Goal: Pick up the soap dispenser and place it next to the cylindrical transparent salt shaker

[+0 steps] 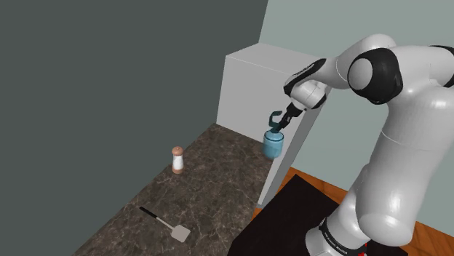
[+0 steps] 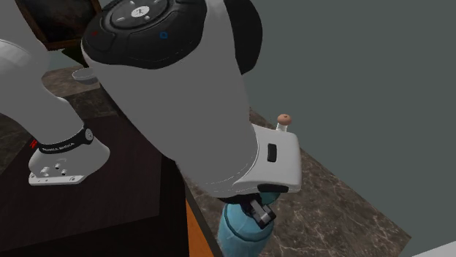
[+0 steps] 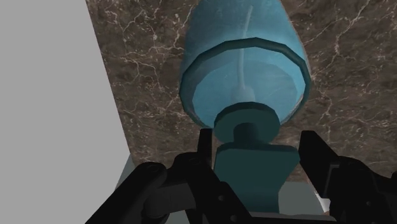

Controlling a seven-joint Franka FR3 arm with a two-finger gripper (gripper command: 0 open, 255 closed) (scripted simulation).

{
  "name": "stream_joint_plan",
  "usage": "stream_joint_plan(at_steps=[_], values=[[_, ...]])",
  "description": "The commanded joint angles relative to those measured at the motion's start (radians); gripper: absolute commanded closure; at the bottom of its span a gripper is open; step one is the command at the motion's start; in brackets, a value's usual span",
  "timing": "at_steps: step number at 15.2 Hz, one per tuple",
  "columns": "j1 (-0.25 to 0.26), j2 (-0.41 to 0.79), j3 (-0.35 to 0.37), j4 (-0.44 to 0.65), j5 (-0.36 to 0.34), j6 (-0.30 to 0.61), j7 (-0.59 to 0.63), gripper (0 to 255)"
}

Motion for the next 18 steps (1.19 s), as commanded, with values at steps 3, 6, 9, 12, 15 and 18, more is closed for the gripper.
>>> stream_joint_plan(at_steps=[3,6,9,12,15,18], values=[[0.031,-0.055,-0.035,0.002,-0.081,-0.020,0.063,255],[0.050,-0.096,-0.057,0.008,-0.142,-0.038,0.111,255],[0.066,-0.137,-0.074,0.016,-0.204,-0.057,0.159,255],[0.077,-0.178,-0.085,0.026,-0.263,-0.079,0.206,255],[0.084,-0.216,-0.090,0.039,-0.319,-0.104,0.252,255],[0.087,-0.253,-0.090,0.055,-0.370,-0.131,0.294,255]])
